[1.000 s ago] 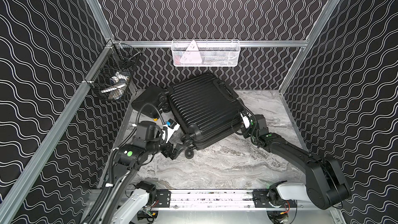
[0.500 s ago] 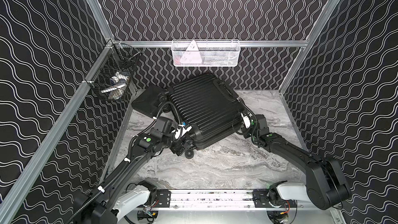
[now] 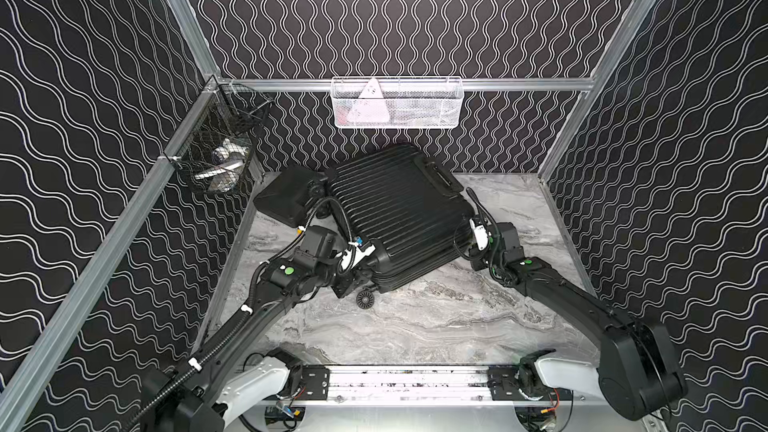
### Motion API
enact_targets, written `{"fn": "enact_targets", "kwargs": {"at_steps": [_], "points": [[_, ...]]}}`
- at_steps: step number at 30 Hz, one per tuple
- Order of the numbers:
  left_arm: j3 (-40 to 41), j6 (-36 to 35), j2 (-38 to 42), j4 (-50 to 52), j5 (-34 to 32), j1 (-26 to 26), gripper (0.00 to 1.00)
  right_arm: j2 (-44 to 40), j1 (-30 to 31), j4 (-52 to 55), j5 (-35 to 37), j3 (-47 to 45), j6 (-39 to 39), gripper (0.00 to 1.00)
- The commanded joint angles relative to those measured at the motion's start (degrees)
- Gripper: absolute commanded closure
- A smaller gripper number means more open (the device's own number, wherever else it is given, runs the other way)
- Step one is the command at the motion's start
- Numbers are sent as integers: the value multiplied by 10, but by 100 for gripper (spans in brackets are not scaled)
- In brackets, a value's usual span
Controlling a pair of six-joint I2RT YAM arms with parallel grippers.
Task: Close the suitcase zippers
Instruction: Zip the zipper on the suitcase.
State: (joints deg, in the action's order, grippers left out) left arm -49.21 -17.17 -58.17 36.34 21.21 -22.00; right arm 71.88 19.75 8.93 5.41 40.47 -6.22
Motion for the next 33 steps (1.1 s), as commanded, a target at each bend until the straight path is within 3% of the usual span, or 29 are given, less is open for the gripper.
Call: {"fn": "enact_targets", "kwargs": {"at_steps": [1, 7, 11, 14, 21, 24, 33], "points": [[4, 88, 15, -101, -6, 0, 97, -14, 5, 127, -62, 9, 25, 100], [7, 143, 21, -125, -55, 1, 99, -16, 9, 156, -176, 26, 38, 100], [15, 170, 29, -148, -52, 1, 100, -29, 17, 133, -257, 19, 53, 100], [25, 193, 36, -165, -51, 0, 100, -37, 50, 104, -279, 11, 79, 100], [51, 264, 45, -205, -52, -14, 100, -55, 167, -22, -272, -28, 154, 100], [57, 293, 44, -222, -57, -28, 100, -39, 231, -35, -238, -22, 160, 100], [90, 388, 47, -296, -136, -96, 100, -14, 370, -158, -156, -47, 220, 100]]}}
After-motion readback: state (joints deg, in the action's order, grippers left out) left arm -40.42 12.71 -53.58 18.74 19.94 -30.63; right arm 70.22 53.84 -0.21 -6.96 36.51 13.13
